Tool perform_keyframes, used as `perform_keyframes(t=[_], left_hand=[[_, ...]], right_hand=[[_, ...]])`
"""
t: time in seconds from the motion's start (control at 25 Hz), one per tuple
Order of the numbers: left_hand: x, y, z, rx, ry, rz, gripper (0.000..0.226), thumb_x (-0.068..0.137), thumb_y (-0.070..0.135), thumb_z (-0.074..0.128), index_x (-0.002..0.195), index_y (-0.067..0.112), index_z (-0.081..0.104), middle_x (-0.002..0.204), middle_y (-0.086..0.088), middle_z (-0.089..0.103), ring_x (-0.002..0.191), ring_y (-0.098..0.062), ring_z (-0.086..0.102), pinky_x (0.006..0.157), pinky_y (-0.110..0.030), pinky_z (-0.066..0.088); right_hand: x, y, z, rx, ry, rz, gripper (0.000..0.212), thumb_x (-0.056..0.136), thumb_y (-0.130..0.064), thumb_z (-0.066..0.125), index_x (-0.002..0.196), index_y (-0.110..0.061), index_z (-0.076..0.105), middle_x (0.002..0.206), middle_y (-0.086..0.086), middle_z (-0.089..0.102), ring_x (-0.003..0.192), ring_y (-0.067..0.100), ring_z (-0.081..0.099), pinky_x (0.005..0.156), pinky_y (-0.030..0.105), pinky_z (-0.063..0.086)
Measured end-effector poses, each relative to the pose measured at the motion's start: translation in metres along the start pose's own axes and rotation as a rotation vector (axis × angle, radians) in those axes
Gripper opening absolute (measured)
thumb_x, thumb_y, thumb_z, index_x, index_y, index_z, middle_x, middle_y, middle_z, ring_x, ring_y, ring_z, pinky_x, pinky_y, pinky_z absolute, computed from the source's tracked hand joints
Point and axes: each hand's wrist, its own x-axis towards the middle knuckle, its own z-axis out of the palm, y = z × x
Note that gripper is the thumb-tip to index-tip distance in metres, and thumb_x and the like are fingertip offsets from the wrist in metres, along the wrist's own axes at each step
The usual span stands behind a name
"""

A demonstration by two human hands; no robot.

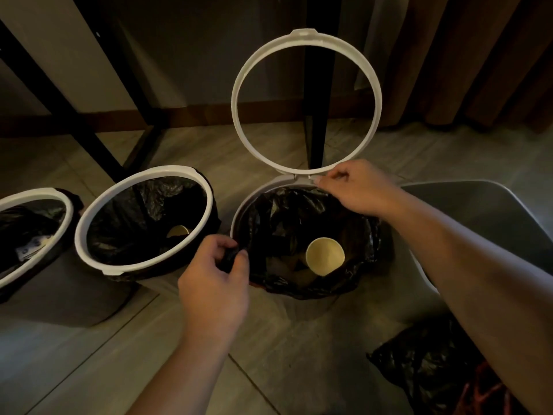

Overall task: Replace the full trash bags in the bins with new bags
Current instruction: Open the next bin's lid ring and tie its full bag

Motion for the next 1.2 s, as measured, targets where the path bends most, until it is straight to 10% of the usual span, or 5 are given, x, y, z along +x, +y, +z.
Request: perform_keyframes(t=[0.24,0.56,0.68,0.92,1.2], left_hand=[[0.015,0.0,-0.009,0.101,-0.075,-0.148,0.036,0.093,0.037,0.075,0.121,0.039,0.053,0.092,0.012,0.068,0.072,0.002,0.067,0.048,-0.014,0.045],[0.031,0.002,-0.024,-0.038,-0.135,-0.035,0.053,0.099,-0.003,0.057,0.083,0.042,0.079,0.113,0.017,0.065,0.116,-0.013,0.062,0.105,-0.04,0.05],[0.034,0.001,-0.032,0.109,-0.098,0.009,0.047,0.102,0.001,0.05,0.09,0.037,0.077,0.116,0.001,0.068,0.088,-0.018,0.067,0.072,-0.032,0.054],[0.029,0.0,-0.038,0.401,-0.091,0.174,0.057,0.089,-0.006,0.056,0.144,0.009,0.062,0.149,-0.006,0.053,0.14,-0.021,0.046,0.117,-0.028,0.034],[-0.001,-0.013,-0.033,0.161,-0.103,-0.04,0.061,0.088,0.027,0.078,0.139,0.051,0.054,0.137,0.005,0.049,0.105,-0.004,0.064,0.1,-0.035,0.052]], right_hand=[[-0.012,-0.002,-0.001,-0.452,-0.233,0.002,0.024,0.096,-0.043,0.073,0.089,-0.02,0.073,0.082,0.002,0.068,0.076,0.017,0.066,0.061,0.03,0.045],[-0.023,0.002,-0.011,-0.221,0.291,-0.235,0.038,0.089,-0.008,0.074,0.084,-0.04,0.053,0.092,-0.014,0.054,0.08,-0.001,0.056,0.062,0.013,0.039],[-0.026,0.003,-0.016,-0.028,0.421,-0.203,0.035,0.09,-0.012,0.076,0.085,-0.038,0.053,0.086,-0.012,0.057,0.074,-0.016,0.056,0.057,0.007,0.043],[-0.041,0.02,-0.026,0.017,0.159,-0.083,0.023,0.099,-0.018,0.069,0.101,-0.041,0.066,0.087,-0.003,0.066,0.07,0.003,0.063,0.066,0.022,0.045],[-0.049,0.039,-0.034,0.016,0.051,0.063,0.048,0.09,-0.037,0.08,0.126,-0.043,0.047,0.102,-0.018,0.062,0.09,0.0,0.064,0.067,0.019,0.046]])
